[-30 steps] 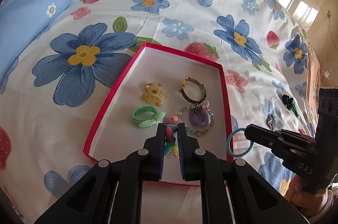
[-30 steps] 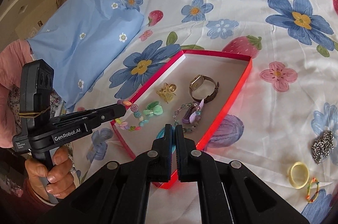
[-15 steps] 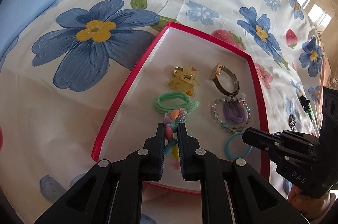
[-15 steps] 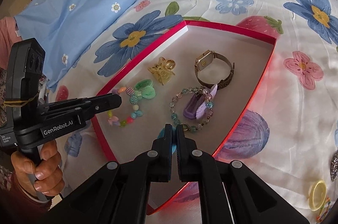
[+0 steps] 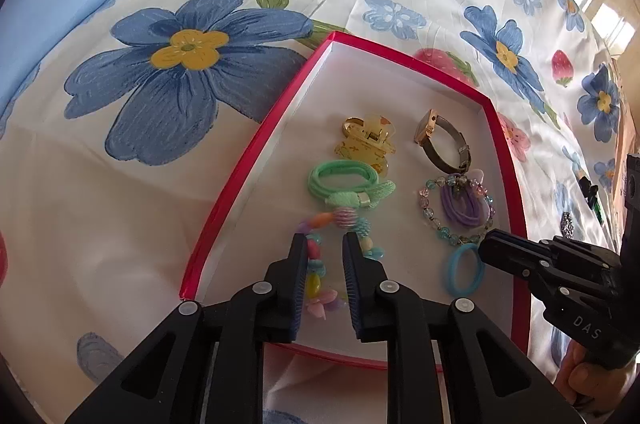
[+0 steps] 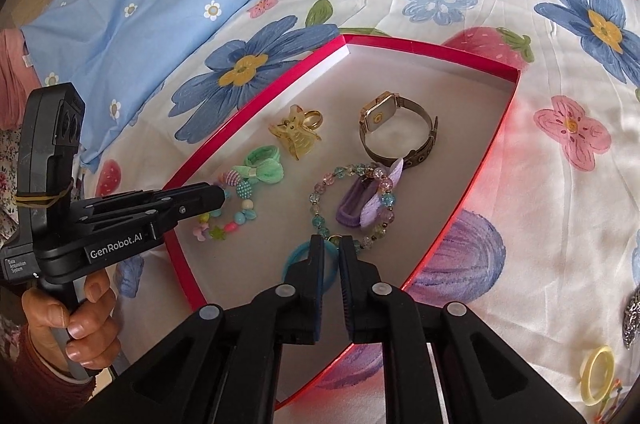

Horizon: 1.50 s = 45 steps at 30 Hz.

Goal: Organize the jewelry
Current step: 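Carry pastel bracelet and blue hair tie into the red box and open both tools, then grasp the silver chain with the left tool while the right tool grasps the pink heart hair clip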

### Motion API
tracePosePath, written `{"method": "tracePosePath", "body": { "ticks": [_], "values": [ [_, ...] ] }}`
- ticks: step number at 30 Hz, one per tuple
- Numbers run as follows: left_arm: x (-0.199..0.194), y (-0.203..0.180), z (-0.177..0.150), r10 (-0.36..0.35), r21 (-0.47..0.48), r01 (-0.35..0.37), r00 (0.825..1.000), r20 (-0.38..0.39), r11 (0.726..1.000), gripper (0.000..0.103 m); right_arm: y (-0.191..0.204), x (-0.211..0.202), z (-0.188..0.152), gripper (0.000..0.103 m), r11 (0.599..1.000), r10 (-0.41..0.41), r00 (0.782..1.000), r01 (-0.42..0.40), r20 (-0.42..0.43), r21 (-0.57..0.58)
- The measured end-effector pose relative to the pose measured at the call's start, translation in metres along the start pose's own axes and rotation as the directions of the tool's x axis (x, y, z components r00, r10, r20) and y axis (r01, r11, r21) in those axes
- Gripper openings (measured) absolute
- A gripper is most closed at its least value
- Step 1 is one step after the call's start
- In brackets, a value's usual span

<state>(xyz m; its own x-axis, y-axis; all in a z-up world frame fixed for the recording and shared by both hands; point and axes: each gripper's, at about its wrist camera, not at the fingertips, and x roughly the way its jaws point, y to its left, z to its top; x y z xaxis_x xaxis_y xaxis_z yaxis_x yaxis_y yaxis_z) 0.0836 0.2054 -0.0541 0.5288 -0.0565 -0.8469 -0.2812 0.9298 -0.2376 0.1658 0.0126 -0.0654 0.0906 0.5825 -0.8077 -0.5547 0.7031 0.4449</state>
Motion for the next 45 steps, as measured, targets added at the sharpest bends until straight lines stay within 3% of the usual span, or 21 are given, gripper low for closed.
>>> {"method": "tracePosePath", "body": {
  "ticks": [4,9,13,23,33,45],
  "values": [
    [-0.005,-0.001,-0.001,0.006,-0.001,-0.006,1.0,0.006,1.0,0.02,0.0,-0.004,0.0,0.021,1.0,0.003,1.0,-0.004,0.013,0.005],
    [-0.015,-0.004,-0.002,0.012,0.005,-0.012,1.0,0.018,1.0,0.023,0.001,-0.018,0.0,0.022,1.0,0.018,0.999,-0.018,0.048,0.012],
    [-0.025,-0.009,-0.003,0.011,0.016,-0.011,0.999,0.033,1.0,0.025,0.0,-0.034,-0.001,0.031,1.0,0.023,0.997,-0.025,0.08,0.019],
    [-0.054,-0.029,-0.009,-0.001,0.047,-0.003,0.997,0.072,0.999,0.044,-0.015,-0.073,-0.018,0.037,0.997,0.01,0.99,-0.021,0.144,0.073],
    [-0.064,-0.059,-0.019,-0.045,0.11,0.038,0.997,0.06,0.993,0.053,-0.05,-0.111,-0.05,0.048,0.987,-0.062,0.981,0.032,0.184,0.159],
    [-0.052,-0.104,-0.026,-0.094,0.201,0.09,0.995,0.011,0.975,0.054,-0.104,-0.164,-0.101,0.049,0.947,-0.183,0.958,0.113,0.219,0.299]
  ]
}}
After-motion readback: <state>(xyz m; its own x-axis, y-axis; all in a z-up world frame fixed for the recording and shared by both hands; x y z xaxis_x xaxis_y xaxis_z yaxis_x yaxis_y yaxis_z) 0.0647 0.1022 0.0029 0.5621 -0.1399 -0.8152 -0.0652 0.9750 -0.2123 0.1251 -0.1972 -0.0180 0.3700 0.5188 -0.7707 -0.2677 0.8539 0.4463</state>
